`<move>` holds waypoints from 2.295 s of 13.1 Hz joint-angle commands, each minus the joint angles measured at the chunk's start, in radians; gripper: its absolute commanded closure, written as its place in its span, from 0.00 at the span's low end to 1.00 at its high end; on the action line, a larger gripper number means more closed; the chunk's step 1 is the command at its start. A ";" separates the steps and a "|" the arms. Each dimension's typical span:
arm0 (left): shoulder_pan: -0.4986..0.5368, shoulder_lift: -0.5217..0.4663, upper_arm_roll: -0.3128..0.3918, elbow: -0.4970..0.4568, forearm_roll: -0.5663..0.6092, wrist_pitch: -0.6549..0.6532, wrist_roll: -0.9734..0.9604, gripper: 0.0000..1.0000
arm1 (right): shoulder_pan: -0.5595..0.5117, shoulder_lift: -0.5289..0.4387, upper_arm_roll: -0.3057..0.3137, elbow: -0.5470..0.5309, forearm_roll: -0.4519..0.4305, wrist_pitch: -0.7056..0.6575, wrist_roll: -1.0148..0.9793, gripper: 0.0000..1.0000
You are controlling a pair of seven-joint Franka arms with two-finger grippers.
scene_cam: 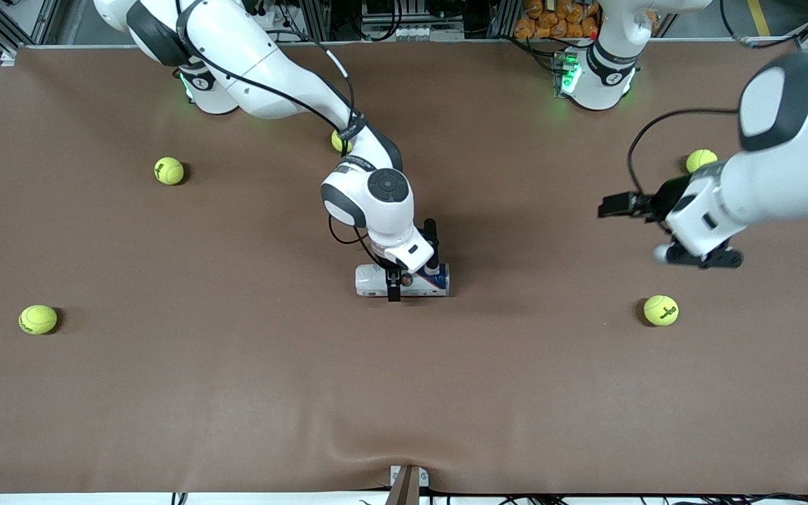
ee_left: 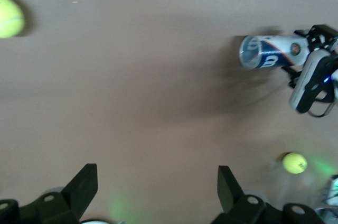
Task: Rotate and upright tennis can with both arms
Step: 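Lower the can while the left gripper reaches toward the can's end, then grasp the can end with the left gripper while the right gripper releases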
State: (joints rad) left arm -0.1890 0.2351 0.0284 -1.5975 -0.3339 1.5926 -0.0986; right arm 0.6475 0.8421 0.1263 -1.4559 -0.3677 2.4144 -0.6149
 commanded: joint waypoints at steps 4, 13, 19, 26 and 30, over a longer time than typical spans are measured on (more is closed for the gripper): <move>-0.049 0.148 -0.005 0.005 -0.328 0.176 -0.003 0.00 | 0.004 -0.038 0.009 0.016 -0.011 -0.040 0.024 0.00; -0.176 0.299 -0.010 -0.137 -0.804 0.507 0.040 0.00 | -0.031 -0.178 0.024 0.006 0.065 -0.215 0.032 0.00; -0.179 0.414 -0.010 -0.196 -1.178 0.530 0.472 0.08 | -0.276 -0.267 0.022 -0.004 0.161 -0.222 0.046 0.00; -0.199 0.486 -0.012 -0.190 -1.300 0.530 0.585 0.29 | -0.589 -0.483 0.018 -0.103 0.173 -0.452 0.247 0.00; -0.227 0.516 -0.013 -0.187 -1.356 0.530 0.608 0.42 | -0.718 -0.587 0.018 -0.100 0.237 -0.636 0.348 0.00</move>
State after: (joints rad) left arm -0.4038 0.7336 0.0142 -1.7946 -1.6520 2.1146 0.4804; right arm -0.0275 0.3391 0.1233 -1.5047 -0.1745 1.8363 -0.3535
